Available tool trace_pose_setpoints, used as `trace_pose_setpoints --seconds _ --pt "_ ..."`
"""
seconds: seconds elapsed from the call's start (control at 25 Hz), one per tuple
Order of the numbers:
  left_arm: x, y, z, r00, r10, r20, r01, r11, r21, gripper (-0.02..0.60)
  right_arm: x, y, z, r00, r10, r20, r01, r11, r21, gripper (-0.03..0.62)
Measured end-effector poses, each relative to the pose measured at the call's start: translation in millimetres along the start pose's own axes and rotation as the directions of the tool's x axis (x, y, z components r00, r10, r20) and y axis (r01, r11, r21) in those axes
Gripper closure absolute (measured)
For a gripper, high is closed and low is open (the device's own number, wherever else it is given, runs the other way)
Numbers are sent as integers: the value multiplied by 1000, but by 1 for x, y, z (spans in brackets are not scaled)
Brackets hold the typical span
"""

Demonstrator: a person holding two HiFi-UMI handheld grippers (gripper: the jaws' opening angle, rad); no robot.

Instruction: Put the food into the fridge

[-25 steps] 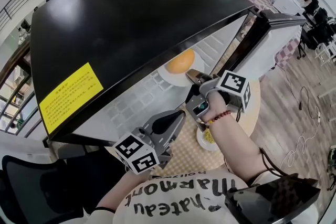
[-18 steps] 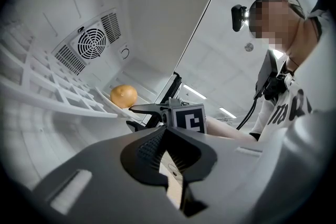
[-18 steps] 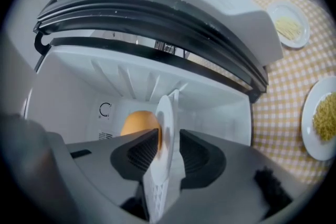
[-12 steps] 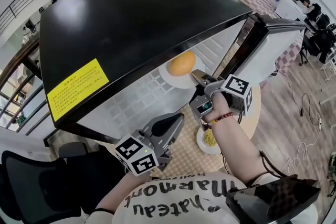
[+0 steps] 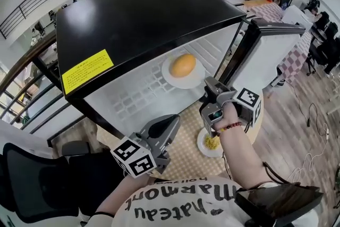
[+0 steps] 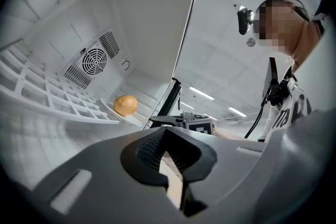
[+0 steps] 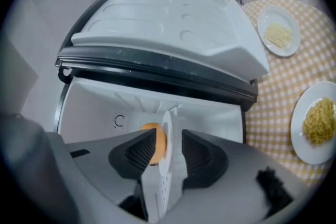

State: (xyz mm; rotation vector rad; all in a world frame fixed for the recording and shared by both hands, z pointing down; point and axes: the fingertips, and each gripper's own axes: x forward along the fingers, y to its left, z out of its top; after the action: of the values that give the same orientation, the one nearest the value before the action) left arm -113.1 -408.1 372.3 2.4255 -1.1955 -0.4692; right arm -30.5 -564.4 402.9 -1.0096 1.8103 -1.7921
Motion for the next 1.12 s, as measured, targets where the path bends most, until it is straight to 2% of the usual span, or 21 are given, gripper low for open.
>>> trace_pose_setpoints --seconds 0.12,0.24,0.32,0.4,0.48,0.68,0.8,0.88,1.0,1.12 --pt "1 -12 6 1000 15 17 -15 1000 9 578 -25 14 9 999 48 21 -46 996 -74 444" --pt "2 -33 7 999 16 37 -17 1000 23 578 -55 37 8 991 132 -7 -131 970 -205 444" --pt "0 -51 5 999 14 48 -16 999 32 577 -79 52 2 980 195 -40 -197 933 -302 453" --pt "-6 -72 1 998 10 55 -12 999 48 577 -106 66 -4 965 254 -66 -259 881 -395 529" --pt "-16 -91 -3 998 14 69 -19 998 63 578 -132 72 -11 951 294 -92 -302 832 -465 548" --pt "-55 -127 -21 993 74 97 -79 996 52 578 -192 61 -23 948 287 -137 -307 710 -634 569" --pt "-70 -148 -29 993 82 83 -88 994 72 578 -222 61 -27 947 286 -145 -299 623 -722 569" --pt "-76 -158 -31 992 83 92 -90 993 71 577 -239 63 -34 945 286 -158 -302 577 -759 569" --pt "-82 -172 -34 993 64 101 -69 997 44 578 -265 59 -47 950 266 -164 -288 538 -792 569" --pt "-89 -189 -36 996 28 90 -32 998 49 578 -286 49 -64 959 237 -158 -262 519 -813 571"
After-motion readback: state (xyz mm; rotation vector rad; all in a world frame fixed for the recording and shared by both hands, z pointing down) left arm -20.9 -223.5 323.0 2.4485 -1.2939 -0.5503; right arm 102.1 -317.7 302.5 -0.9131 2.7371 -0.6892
